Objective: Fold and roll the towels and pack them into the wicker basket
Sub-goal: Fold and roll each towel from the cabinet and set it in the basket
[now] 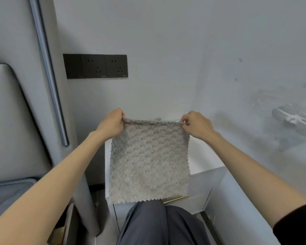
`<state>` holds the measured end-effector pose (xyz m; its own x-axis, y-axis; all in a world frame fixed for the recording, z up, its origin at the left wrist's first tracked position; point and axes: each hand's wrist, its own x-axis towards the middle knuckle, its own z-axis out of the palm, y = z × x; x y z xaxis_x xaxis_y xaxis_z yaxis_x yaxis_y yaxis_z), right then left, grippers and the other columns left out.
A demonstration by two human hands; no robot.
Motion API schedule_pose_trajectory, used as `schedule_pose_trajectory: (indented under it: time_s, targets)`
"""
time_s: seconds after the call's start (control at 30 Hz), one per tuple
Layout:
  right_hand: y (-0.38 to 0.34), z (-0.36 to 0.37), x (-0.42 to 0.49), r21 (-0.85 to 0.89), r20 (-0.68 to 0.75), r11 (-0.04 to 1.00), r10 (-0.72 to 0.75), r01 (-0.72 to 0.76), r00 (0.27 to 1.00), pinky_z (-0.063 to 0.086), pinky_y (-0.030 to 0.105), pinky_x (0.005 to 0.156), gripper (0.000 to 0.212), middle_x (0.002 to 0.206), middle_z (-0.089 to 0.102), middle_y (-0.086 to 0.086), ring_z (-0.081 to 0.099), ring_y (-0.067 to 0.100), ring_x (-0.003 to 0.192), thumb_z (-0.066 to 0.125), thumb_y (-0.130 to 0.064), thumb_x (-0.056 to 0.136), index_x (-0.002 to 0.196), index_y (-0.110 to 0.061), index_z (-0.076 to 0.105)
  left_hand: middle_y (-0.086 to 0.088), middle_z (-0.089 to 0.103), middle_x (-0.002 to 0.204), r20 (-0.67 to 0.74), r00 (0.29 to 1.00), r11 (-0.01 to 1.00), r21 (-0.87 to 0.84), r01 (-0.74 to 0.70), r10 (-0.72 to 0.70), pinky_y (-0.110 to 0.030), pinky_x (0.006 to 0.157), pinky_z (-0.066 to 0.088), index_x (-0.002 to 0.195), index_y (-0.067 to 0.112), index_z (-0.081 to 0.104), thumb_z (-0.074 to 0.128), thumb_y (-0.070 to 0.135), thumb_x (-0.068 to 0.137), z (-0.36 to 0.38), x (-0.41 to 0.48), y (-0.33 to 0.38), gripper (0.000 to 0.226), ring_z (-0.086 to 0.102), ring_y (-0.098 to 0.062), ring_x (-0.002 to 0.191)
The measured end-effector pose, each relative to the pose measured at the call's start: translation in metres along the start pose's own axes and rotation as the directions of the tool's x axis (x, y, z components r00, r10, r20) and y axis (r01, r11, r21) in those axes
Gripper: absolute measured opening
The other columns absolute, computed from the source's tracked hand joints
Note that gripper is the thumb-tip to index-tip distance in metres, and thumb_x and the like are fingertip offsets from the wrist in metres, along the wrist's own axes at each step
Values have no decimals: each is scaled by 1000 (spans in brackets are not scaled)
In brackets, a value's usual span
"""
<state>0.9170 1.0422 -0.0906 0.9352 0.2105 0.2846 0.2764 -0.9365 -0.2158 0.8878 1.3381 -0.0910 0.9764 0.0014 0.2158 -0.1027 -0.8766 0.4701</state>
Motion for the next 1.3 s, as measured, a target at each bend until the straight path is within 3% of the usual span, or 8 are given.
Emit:
schedule_pose_trajectory:
  time_s: [0.13, 0.33, 0.47, 0.63, 0.8, 0.93, 1.07, 1.3]
  targets:
    - [4, 11, 11, 31, -155, 999, 42, -38, 987, 36, 29, 65, 14, 95, 45, -2, 53, 21, 93, 57, -23, 91, 98, -23, 69, -12, 54, 108, -177, 982, 995, 86, -55, 70, -36, 71, 37, 100, 9, 51, 46, 6, 93, 5, 9, -11, 9, 47, -32, 105]
    - [10, 20, 16, 68, -257, 997, 39, -22, 966, 32, 27, 60, 11, 92, 44, -4, 45, 13, 89, 57, -21, 91, 95, -21, 67, -9, 56, 101, -315, 946, 996, 65, -57, 75, -33, 70, 34, 91, 13, 51, 51, 3, 89, 13, 13, -15, 10, 47, -29, 99]
    - [13, 23, 9, 80, -206, 997, 28, -12, 978, 31, 27, 58, 9, 95, 51, -5, 43, 14, 97, 57, -19, 87, 91, -23, 65, -6, 53, 93, -276, 959, 998, 37, -55, 64, -34, 70, 36, 88, 12, 54, 51, 3, 87, 21, 5, -23, 10, 44, -25, 94]
    - [20, 32, -24, 235, -67, 971, -18, 33, 998, 32, 25, 55, 10, 84, 58, -15, 43, 10, 86, 55, -16, 77, 79, -26, 55, -1, 56, 88, -210, 975, 995, -34, -89, 80, -38, 74, 42, 78, 16, 54, 57, 1, 83, 32, -23, -45, 16, 46, -23, 89]
    - [23, 44, -62, 372, 50, 926, -86, 62, 995, 40, 30, 60, 19, 74, 56, -8, 47, 7, 70, 59, -10, 71, 67, -27, 51, 5, 53, 80, -149, 982, 990, -62, -125, 115, -28, 68, 33, 71, 17, 55, 62, -5, 78, 44, -53, -58, 24, 47, -18, 78]
    - [25, 59, -91, 336, 130, 938, -131, 81, 983, 37, 29, 63, 21, 71, 55, -4, 45, 7, 68, 63, -6, 67, 67, -24, 51, 5, 54, 80, -78, 991, 991, -78, -112, 105, -24, 64, 33, 69, 18, 58, 63, -7, 75, 54, -80, -64, 25, 45, -11, 73]
    - [23, 75, -112, 287, 218, 955, -144, 77, 965, 38, 32, 64, 25, 70, 56, 5, 46, 16, 69, 64, -3, 65, 66, -24, 50, 3, 56, 80, 15, 997, 994, -71, -78, 80, -26, 65, 35, 64, 24, 55, 57, -11, 70, 64, -101, -68, 35, 49, -15, 74]
    - [21, 91, -131, 289, 278, 949, -209, 126, 937, 29, 15, 54, 30, 59, 41, -12, 39, 2, 55, 63, 6, 65, 66, -22, 53, 1, 53, 85, 97, 994, 999, 9, -48, 47, -31, 70, 44, 65, 25, 58, 54, -12, 71, 73, -119, -72, 38, 49, -17, 79]
